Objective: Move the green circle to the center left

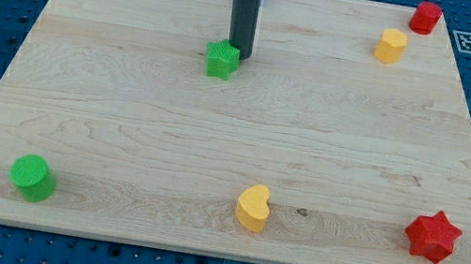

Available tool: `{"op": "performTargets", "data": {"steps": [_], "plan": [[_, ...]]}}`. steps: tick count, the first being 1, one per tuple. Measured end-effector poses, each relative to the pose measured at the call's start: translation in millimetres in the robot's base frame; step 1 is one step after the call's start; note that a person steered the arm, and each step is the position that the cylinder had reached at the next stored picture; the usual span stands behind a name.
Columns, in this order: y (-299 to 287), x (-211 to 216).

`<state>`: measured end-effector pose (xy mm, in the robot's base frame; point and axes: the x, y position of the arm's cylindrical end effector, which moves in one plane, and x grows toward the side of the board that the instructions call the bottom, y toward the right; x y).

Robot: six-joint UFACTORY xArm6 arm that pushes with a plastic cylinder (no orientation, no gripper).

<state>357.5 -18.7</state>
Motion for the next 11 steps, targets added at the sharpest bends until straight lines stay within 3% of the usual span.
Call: {"op": "performTargets", "data": {"steps": [2,3,5,7,11], "plan": [[-1.3,58.8],[-13.0,64.4],[-23.3,35.1],[-57.6,52.1],[-111.6,29.0]]}}
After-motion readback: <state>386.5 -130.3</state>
